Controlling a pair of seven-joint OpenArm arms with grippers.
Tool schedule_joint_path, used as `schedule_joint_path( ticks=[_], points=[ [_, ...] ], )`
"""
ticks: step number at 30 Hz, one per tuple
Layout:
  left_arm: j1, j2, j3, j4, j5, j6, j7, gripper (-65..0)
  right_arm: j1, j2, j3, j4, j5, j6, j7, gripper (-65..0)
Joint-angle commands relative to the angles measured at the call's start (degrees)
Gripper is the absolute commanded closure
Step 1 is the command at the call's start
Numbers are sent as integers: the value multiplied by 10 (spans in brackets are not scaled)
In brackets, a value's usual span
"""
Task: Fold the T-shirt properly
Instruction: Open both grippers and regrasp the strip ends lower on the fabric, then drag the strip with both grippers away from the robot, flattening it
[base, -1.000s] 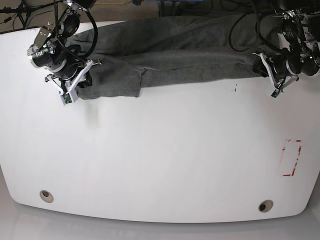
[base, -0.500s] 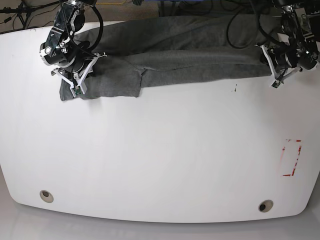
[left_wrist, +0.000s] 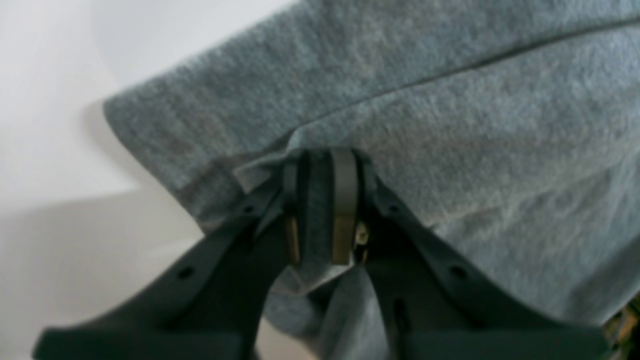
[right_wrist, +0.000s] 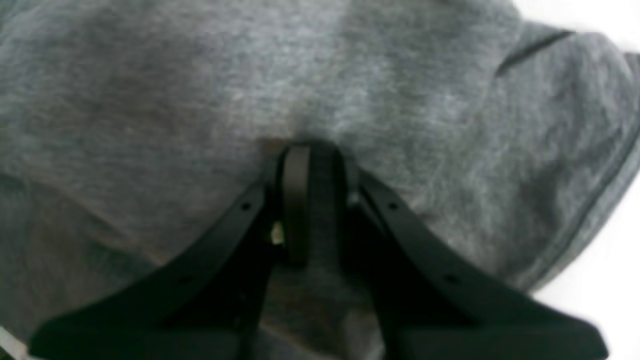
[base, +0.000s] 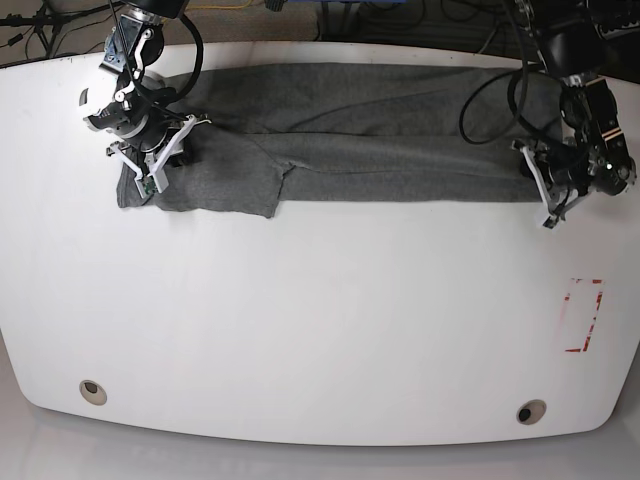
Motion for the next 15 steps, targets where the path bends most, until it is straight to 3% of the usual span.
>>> schedule_joint_path(
  ticks=[1,11,15],
  points=[
    [-22,7,14,-59,56,0,15,-63,11,7,2,-27,-28,-1,-23,-87],
    [-115,7,18,-154,81,0,-7,-68,56,20,19,-69,-28,-1,-1,-87],
    [-126,7,18,-156,79,0,-5,-135,73,20,18,-63,-27,-1,-7,-87]
  ],
)
